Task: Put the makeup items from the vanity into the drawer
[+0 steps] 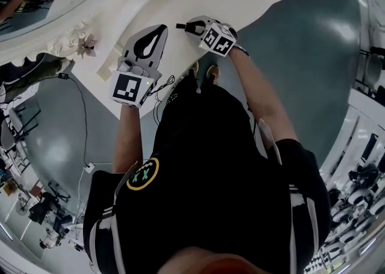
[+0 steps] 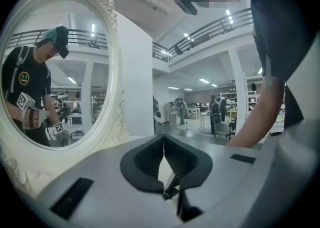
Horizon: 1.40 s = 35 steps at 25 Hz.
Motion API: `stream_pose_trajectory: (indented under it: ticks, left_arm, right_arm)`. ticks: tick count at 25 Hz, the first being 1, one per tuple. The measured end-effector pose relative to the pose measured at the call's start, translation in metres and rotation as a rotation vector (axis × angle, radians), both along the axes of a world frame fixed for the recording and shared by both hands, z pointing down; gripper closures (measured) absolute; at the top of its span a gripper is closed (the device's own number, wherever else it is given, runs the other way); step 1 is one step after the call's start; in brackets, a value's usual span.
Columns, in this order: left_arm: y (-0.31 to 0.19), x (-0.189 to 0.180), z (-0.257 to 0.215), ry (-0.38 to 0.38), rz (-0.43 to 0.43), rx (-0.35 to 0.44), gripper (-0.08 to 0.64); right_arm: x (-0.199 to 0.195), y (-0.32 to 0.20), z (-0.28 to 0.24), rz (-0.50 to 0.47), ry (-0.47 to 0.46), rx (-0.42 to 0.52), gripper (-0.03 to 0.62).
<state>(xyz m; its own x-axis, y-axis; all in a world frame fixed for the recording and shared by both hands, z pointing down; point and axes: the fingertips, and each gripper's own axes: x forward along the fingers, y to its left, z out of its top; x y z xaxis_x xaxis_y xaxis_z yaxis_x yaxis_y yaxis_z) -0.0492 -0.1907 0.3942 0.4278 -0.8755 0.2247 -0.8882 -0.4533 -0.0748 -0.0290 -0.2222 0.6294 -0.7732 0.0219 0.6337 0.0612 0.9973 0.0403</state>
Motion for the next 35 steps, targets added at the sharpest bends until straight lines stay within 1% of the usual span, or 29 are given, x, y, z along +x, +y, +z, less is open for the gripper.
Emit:
stream_pose_trajectory:
  ticks: [3,6,9,13,18,23,26,29,32,35]
  left_arm:
    - [0.001,0.004,0.0,-0.007,0.001,-0.017,0.537]
    - [0.0,0.012,-0.003,0.018,0.031,0.024,0.537]
    - [-0.004,0.021,-0.008,0.041,0.067,0.059,0.537]
    - [-0.007,0.031,-0.006,0.047,0.088,0.05,0.537]
    - [-0.015,0.046,-0.011,0.05,0.123,0.078,0.537]
    - [-0.024,0.054,-0.013,0.058,0.137,0.093,0.537]
    - [-0.03,0.051,-0.01,0.071,0.145,0.094,0.537]
    - [-0.035,0.041,-0.011,0.099,0.142,0.101,0.537]
    - [-0.031,0.027,-0.02,0.107,0.117,0.112,0.537]
    - [-0.022,0.006,-0.025,0.118,0.075,0.132,0.537]
  right_arm:
    - [0.003,-0.001,-0.024,0.038,-0.053,0.003,0.476]
    - [0.007,-0.003,-0.052,0.067,-0.102,0.027,0.476]
    - [0.016,-0.008,-0.078,0.113,-0.152,0.031,0.476]
    - [0.031,-0.013,-0.121,0.171,-0.228,0.047,0.476]
    - [0.06,-0.018,-0.174,0.236,-0.319,0.078,0.476]
    - [0.089,-0.021,-0.212,0.279,-0.359,0.132,0.476]
    - [0.097,-0.021,-0.226,0.298,-0.37,0.149,0.476]
    - [0.092,-0.021,-0.24,0.295,-0.376,0.171,0.476]
    - [0.075,-0.014,-0.263,0.226,-0.402,0.219,0.476]
    - [0.05,-0.007,-0.275,0.172,-0.419,0.222,0.475]
